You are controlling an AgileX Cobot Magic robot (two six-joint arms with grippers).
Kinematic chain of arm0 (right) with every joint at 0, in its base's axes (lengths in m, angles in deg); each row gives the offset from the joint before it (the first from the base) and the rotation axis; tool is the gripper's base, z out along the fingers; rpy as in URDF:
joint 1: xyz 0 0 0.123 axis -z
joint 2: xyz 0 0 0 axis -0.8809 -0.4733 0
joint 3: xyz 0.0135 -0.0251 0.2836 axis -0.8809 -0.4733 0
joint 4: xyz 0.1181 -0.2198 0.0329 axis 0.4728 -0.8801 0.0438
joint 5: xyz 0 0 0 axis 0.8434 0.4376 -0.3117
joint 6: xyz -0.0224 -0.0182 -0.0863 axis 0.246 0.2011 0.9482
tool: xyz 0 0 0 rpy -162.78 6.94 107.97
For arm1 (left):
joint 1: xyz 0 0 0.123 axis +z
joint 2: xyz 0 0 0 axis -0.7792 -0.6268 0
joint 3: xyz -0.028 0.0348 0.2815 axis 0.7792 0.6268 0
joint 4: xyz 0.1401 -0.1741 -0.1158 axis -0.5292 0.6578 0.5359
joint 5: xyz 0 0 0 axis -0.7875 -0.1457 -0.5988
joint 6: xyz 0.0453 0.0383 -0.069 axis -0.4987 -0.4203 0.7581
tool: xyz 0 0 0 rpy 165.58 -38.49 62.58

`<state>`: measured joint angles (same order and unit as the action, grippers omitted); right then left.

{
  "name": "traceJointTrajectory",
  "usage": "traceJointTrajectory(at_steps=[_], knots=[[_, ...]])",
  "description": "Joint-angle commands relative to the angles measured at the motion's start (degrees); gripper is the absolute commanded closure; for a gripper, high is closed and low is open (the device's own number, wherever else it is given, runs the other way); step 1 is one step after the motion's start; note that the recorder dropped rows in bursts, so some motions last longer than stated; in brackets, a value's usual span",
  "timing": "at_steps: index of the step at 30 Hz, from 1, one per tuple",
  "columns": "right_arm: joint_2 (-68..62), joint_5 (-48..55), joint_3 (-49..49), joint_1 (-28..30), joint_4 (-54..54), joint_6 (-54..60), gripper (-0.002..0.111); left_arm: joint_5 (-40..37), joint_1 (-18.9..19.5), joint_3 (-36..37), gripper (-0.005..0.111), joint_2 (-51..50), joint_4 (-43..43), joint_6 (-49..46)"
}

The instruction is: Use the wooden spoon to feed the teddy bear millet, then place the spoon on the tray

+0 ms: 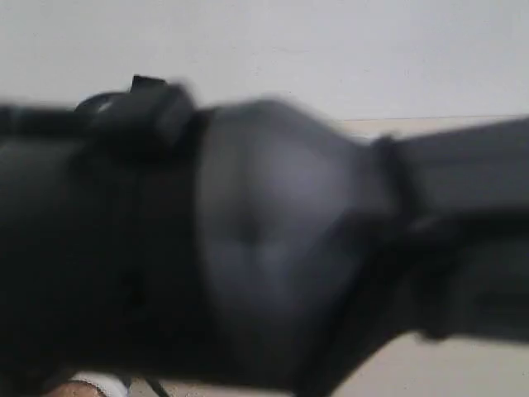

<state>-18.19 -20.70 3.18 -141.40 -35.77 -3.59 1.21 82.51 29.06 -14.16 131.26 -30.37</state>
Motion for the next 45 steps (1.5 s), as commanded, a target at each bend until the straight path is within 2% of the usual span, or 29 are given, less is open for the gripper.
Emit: traceJointTrajectory(at_steps=[1,5,10,14,19,27,31,34,37,45], knots=[[9.84,-8.12,0.01,9.06,17.44,-1.28,0.108,-2.38,0.09,0.06,0.102,0.0,1.79,-0.31],[15.48,-11.61,0.01,19.44,30.58,2.13,0.108,-2.38,0.09,0.06,0.102,0.0,2.18,-0.31],[23.69,-8.5,0.01,34.72,38.71,9.03,0.108,-2.38,0.09,0.06,0.102,0.0,7.71,-0.31],[25.46,-0.84,0.01,47.94,49.79,20.74,0.108,-1.26,0.09,-0.26,0.102,0.0,11.98,-11.68],[25.46,-2.49,0.01,58.23,56.62,20.95,0.108,1.8,0.09,-4.74,0.102,0.0,12.47,-13.98],[25.46,-3.96,0.01,60.53,55.42,21.18,0.108,3.11,-0.03,-9.7,0.102,-0.27,13.86,-14.38],[24.17,-2.52,-0.52,60.85,55.42,21.06,0.108,4.33,-3.58,-11.76,0.102,-3.42,13.86,-14.42],[23.53,-2.51,-4.24,60.85,55.42,21.86,0.108,9.47,-8.45,-13.83,0.102,-7.0,11.57,-14.52],[23.53,-2.51,-8.49,60.85,53.13,22.76,0.108,11.22,-10.76,-15.41,0.102,-9.87,13.35,-16.62],[23.53,-6.39,-13.48,60.85,50.46,22.76,0.108,8.52,-11.35,-18.69,0.102,-12.75,13.86,-21.73]])
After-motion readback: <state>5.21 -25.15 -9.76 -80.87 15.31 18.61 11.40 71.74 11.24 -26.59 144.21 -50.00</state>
